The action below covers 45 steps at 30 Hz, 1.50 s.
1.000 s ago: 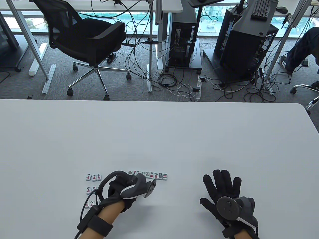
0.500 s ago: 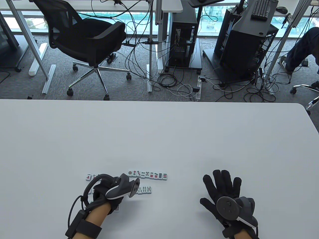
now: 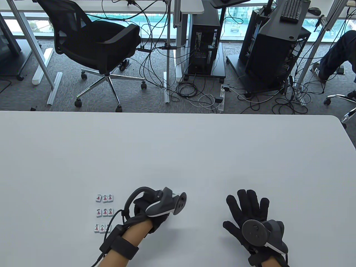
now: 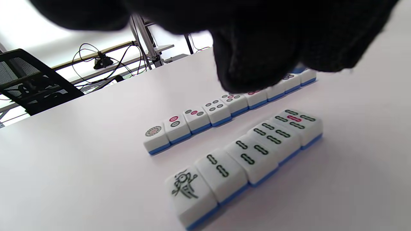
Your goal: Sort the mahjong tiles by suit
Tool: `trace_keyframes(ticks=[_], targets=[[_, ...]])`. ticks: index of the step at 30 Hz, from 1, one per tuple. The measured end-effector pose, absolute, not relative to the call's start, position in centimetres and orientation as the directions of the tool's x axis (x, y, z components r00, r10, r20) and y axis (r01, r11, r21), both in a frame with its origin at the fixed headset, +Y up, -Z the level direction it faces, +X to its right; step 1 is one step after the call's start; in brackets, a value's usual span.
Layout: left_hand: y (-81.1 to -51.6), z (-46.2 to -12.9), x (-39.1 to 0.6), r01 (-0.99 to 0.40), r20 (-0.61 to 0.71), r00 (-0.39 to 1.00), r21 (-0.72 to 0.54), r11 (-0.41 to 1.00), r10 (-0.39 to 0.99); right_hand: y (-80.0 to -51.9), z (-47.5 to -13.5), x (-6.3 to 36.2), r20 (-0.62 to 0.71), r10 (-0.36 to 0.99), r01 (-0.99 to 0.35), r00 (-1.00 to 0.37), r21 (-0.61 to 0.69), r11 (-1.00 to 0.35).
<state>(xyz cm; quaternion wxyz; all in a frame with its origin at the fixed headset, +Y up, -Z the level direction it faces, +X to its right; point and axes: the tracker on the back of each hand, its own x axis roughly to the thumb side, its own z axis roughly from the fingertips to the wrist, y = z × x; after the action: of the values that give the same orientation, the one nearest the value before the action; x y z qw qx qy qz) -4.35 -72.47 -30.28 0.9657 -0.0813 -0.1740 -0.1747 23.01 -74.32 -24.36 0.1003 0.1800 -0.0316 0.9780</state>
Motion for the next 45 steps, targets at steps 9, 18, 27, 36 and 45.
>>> trace_keyframes(ticks=[9,18,27,36,45], targets=[[-75.4,-30.8,-1.8,0.485,0.411,0.813,-0.088,0.870,-0.412,-74.3,-24.4,23.0,0.367,0.195,-0.221,-0.910,-0.030,-0.975],[-75.6,-30.1,-2.6,0.538,0.426,0.776,-0.061,0.840,-0.466,-74.4,-24.3,23.0,0.364,0.189,-0.214,-0.912,-0.028,-0.976],[-72.5,-27.3,-8.7,0.530,0.385,0.785,-0.015,0.848,-0.485,-74.4,-24.3,23.1,0.358,0.182,-0.206,-0.916,-0.029,-0.978],[-73.2,-23.8,-16.3,0.495,0.315,0.844,-0.143,0.857,-0.435,-74.3,-24.3,23.0,0.360,0.176,-0.199,-0.916,-0.028,-0.980],[-76.0,-23.2,-17.9,0.486,0.305,0.853,-0.168,0.858,-0.424,-74.5,-24.3,22.9,0.357,0.161,-0.181,-0.920,-0.023,-0.983]])
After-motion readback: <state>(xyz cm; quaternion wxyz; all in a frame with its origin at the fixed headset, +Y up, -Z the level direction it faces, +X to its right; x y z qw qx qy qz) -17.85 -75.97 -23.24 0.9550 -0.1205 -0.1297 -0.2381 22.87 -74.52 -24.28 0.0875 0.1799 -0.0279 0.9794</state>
